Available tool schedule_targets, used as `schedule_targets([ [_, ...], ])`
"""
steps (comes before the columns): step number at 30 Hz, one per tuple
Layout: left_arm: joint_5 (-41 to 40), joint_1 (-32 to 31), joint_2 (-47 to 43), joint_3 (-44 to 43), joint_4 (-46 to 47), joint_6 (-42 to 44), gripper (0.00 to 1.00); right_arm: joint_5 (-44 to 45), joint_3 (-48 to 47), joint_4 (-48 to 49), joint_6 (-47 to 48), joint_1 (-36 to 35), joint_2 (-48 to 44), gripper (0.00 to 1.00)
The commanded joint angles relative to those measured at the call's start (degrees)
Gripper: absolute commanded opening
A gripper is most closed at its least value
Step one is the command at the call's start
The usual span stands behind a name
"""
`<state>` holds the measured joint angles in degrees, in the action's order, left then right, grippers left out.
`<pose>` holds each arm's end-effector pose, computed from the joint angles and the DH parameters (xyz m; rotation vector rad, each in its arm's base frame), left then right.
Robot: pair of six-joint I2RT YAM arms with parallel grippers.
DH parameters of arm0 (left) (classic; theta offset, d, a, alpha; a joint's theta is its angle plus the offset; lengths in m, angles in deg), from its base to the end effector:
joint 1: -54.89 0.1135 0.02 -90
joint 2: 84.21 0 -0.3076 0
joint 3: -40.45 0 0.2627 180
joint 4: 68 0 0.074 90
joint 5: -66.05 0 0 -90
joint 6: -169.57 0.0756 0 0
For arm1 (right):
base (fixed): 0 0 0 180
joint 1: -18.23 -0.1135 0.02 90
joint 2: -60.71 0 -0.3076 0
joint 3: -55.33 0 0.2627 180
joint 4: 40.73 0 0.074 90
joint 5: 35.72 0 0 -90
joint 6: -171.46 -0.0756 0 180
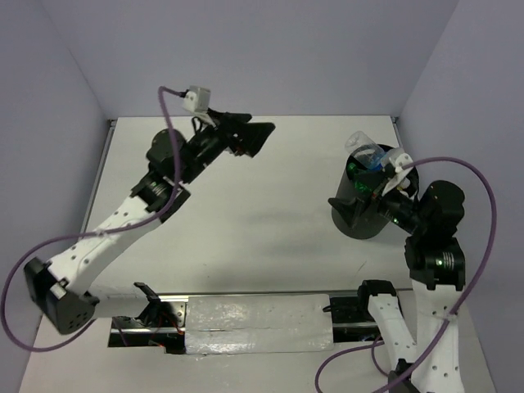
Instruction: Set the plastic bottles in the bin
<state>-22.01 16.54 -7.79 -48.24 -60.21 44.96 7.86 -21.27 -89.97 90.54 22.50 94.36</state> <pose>0.2689 -0.2160 0.5196 0.0739 1.2986 -1.1230 0.0854 0.0485 0.4491 -0.6639 1.5329 0.5018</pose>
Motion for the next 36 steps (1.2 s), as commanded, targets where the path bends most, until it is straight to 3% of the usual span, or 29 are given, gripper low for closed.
schedule_targets([
  [1,4.39,0.90,-9.52,5.42,-6.13,6.21,0.99,-2.72,3.35,9.47,-7.14,-0.32,2.73,1.00],
  [6,7.12,2.14,-23.93,16.57,-11.84,10.52,0.99,0.61,5.65,13.35,-14.16,-0.67,5.11,1.00],
  [11,2.64,2.49,-33.07,23.44,-18.61,16.93,0.99,5.71,8.02,17.13,-18.66,-0.93,4.59,1.00],
  [17,5.70,2.40,-35.82,26.44,-28.25,19.13,0.99,10.37,12.06,21.09,-20.95,-0.93,1.69,1.00],
  [20,2.83,2.40,-36.86,27.48,-32.94,22.47,0.99,11.78,11.11,19.16,-20.25,-0.49,3.34,1.00],
  [26,5.44,2.66,-42.32,31.36,-30.23,23.27,0.99,9.77,8.21,16.00,-15.16,-0.58,5.72,1.00],
  [31,5.45,3.28,-41.10,31.01,-31.10,23.45,0.99,4.76,7.59,13.71,-11.98,-0.49,7.04,1.00],
  [36,7.29,4.33,-40.13,30.75,-31.36,22.74,0.99,5.28,7.76,13.71,-11.89,-0.49,7.75,1.00],
])
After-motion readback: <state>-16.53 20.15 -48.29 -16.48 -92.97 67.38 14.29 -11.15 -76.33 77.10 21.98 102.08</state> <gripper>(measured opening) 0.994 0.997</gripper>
